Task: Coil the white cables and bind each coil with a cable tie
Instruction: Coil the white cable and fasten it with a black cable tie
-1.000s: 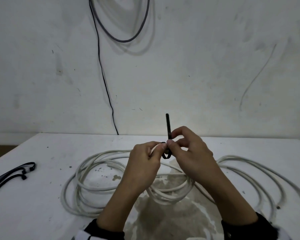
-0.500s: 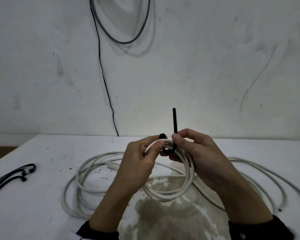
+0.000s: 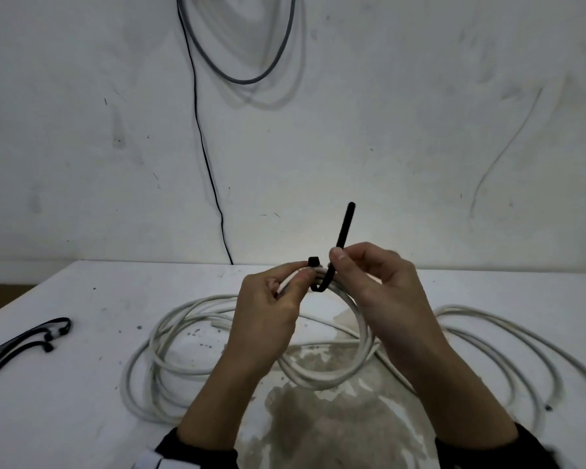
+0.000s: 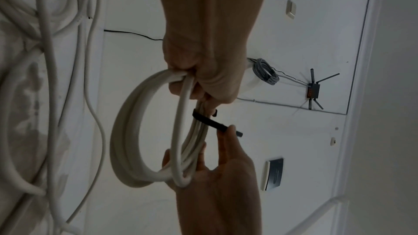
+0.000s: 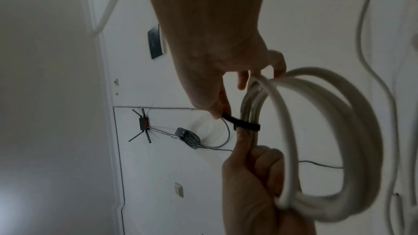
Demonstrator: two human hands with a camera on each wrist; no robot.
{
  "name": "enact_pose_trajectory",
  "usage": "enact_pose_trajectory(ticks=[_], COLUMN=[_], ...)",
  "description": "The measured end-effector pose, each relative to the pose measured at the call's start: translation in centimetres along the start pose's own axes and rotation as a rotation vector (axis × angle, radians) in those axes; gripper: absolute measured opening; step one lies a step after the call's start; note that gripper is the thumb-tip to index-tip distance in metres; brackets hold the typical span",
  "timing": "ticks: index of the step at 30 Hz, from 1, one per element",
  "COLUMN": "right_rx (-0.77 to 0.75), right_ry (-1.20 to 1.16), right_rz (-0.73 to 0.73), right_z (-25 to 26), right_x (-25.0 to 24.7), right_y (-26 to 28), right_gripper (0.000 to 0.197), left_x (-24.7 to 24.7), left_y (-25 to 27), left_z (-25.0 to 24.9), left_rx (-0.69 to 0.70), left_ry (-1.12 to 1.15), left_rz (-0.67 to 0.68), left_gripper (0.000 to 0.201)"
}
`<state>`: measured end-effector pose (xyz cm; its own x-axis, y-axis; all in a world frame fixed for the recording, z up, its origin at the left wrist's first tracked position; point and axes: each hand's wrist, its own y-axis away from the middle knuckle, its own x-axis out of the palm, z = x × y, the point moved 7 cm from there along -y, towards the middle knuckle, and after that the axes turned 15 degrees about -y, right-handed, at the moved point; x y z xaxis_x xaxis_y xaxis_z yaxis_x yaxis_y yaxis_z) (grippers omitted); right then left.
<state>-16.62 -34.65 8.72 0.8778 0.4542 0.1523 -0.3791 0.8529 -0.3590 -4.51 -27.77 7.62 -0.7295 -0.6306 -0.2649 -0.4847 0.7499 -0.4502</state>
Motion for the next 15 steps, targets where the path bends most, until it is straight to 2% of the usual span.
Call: enact_pose_trajectory(ticks=[2, 4, 6, 9, 11, 15], right_rx=[-0.051, -0.008, 0.047, 0.101, 0.146, 0.153], right_ry=[-0.033, -0.219, -0.365, -0.327, -0.283, -0.206], right_rz=[0.056, 0.152, 0.202, 0.242, 0.218, 0.196], right_z=[0.4, 0.5, 0.6, 0.3, -0.3, -0.5], right_x=[0.3, 1.0, 1.5, 2.3, 2.3, 2.1], right_y=[0.1, 0.2, 0.4, 0.6, 0.6, 0.5], right_gripper=[0.014, 0.009, 0.014, 0.029, 0.039, 0.039], left_x=[-0.1, -0.3, -0.6, -1.0, -1.1, -1.1], left_y=[-0.1, -0.2, -0.3, -0.5, -0.5, -0.5], left_z=[0.1, 0.4, 0.9, 1.6, 1.8, 1.6], left_rx=[-0.029, -0.068, -0.117, -0.162, -0.165, -0.149], left_ry=[0.023, 0.038, 0.044, 0.047, 0.034, 0.017], left_rz=[0.006, 0.011, -0.001, -0.016, -0.012, -0.006], left_gripper=[0.018, 0.021, 0.025, 0.025, 0.023, 0.026])
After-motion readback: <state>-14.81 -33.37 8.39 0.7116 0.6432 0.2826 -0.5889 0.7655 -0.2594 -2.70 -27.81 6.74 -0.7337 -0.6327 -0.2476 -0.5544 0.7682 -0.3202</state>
